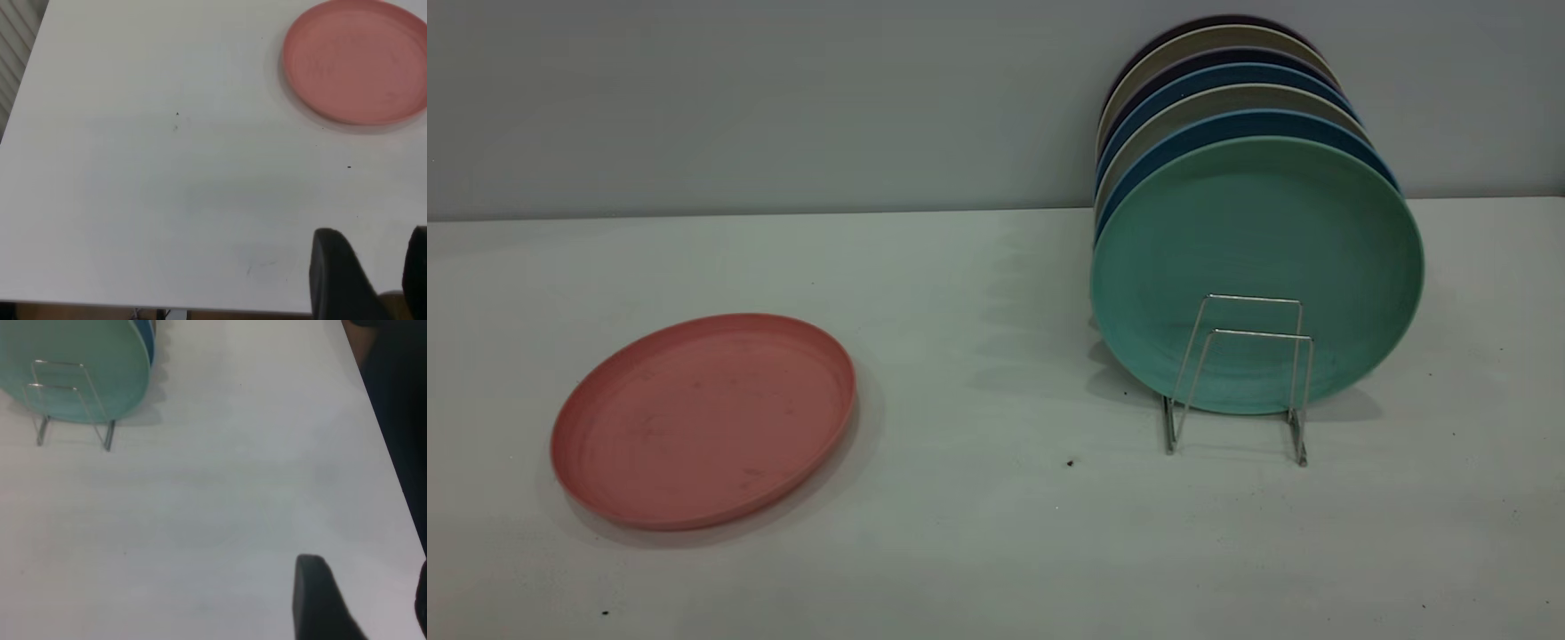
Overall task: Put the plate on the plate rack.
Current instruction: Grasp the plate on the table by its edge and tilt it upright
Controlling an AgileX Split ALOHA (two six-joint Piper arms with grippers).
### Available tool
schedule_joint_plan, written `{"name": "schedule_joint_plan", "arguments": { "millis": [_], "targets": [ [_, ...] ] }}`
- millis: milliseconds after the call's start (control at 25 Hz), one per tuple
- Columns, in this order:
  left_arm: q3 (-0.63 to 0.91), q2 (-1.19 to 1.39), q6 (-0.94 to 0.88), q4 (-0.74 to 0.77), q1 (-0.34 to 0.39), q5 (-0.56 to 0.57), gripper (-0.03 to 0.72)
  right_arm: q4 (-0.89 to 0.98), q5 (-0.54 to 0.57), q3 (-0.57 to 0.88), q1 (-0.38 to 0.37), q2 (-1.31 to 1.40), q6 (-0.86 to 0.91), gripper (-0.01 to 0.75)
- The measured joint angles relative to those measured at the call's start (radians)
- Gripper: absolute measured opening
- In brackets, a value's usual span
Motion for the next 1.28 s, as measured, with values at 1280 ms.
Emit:
{"name": "schedule_joint_plan", "arguments": {
  "millis": [1280],
  "targets": [
    [0.000, 0.000, 0.000, -0.002, -0.216, 0.000, 0.284, 0.000, 0.000, 0.000, 0.004, 0.000, 0.001, 0.365]
  ]
}}
